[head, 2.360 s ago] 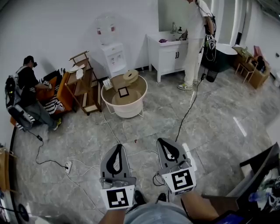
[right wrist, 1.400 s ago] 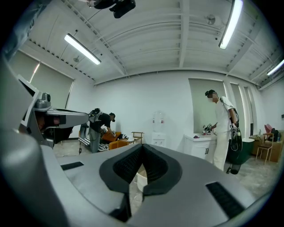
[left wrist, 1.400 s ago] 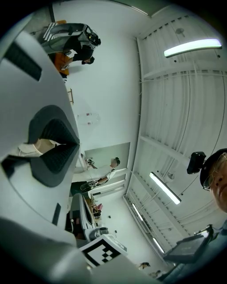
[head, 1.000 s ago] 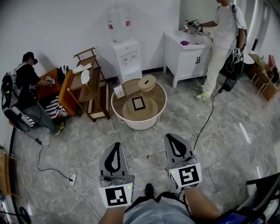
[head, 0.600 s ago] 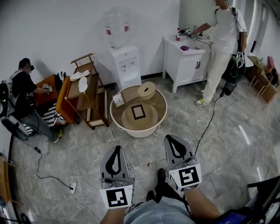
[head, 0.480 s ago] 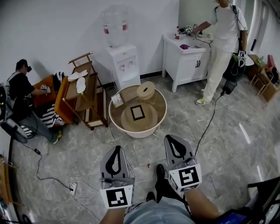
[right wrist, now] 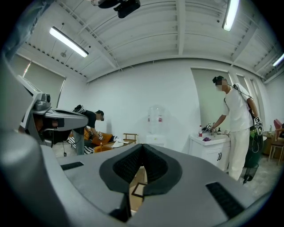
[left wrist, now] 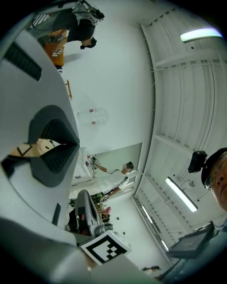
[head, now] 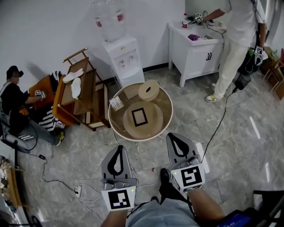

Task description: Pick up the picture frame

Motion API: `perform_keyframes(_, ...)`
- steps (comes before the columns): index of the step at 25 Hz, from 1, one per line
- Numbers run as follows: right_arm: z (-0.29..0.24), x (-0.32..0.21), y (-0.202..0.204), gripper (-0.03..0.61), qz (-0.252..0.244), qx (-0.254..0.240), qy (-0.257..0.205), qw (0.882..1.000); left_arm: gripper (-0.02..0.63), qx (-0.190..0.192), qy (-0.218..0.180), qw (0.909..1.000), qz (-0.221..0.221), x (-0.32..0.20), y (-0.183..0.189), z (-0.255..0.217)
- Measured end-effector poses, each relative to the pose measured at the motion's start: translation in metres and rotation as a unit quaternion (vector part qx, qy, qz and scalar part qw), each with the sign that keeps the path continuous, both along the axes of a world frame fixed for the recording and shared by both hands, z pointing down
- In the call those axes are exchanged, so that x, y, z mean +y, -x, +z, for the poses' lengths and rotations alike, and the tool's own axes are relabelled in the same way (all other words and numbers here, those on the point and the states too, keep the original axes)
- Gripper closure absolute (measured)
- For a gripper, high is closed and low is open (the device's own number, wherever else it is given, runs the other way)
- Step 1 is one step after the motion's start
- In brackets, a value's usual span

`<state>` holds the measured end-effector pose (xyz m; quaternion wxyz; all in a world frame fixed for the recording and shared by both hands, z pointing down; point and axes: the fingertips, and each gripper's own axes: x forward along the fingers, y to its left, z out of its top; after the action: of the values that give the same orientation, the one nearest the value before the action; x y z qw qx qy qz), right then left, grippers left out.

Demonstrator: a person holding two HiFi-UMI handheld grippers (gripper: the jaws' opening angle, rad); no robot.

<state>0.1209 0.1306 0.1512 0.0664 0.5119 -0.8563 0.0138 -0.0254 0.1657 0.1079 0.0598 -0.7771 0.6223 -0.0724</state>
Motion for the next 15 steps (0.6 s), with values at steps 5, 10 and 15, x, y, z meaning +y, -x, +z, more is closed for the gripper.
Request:
perform_keyframes(5, -0.008, -0.061, -0.005, 0.565, -0.024, -0.007, -0.008, 1.0, 0.598, -0.01, -0.014, 0.9996, -0.021, -0.048, -0.012, -0.014)
perform_keyframes(10, -0.023, -0.109, 0.002, 0.565, -0.033, -0.01, -0.014, 0.999, 0.598, -0.022, -0.029, 0.9984, -0.044, -0.081, 0.002, -0.033)
perform_keyframes(15, -0.027, -0.154, 0.019, 0.565, -0.04, -0.005, -0.017, 0.999, 0.598, -0.011, -0.026, 0.9971, -0.071, -0.114, 0.028, -0.028)
